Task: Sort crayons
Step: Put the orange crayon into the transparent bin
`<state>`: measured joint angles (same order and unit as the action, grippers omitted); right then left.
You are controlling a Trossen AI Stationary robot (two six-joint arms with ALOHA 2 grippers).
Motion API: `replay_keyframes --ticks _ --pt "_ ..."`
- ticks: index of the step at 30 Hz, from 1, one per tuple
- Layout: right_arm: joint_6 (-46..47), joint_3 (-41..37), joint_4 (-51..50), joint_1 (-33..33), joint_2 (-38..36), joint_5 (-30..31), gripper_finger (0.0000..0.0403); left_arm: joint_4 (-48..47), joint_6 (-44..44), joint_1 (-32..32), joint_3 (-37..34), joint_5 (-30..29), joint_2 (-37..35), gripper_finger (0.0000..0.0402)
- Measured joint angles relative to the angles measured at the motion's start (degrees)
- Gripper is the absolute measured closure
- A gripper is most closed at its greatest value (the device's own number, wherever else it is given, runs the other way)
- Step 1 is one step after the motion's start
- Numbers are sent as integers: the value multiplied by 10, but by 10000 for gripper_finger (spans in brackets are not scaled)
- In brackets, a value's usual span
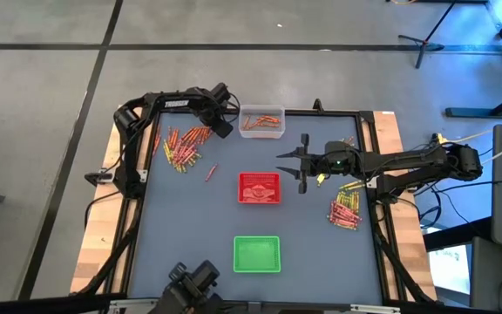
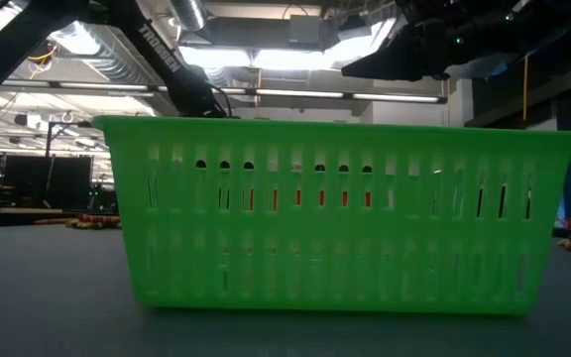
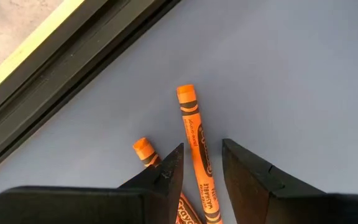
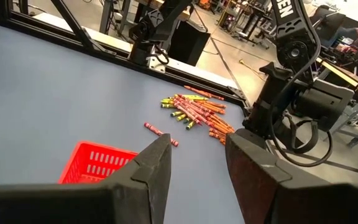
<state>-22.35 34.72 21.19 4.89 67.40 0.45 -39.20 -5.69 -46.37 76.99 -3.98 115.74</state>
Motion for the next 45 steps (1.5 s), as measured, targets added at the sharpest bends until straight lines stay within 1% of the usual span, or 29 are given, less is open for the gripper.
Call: replay_keyframes --ticks 6,15,18,26,36,39,45 --pt "0 0 -1 0 0 0 252 3 6 -1 0 1 0 319" --pt "0 0 -1 0 0 0 252 3 53 -1 -1 3 0 381" --pt "0 0 -1 0 0 0 252 3 63 0 -1 1 0 396" --pt "0 0 -3 0 0 0 252 0 90 12 -2 -17 -12 397" --pt "2 0 -3 0 0 0 252 12 109 33 -2 -24 -105 394" --pt "2 0 -3 0 0 0 252 42 110 37 -2 -20 -130 394" --pt "2 0 -3 0 0 0 252 150 127 55 -1 30 -154 393"
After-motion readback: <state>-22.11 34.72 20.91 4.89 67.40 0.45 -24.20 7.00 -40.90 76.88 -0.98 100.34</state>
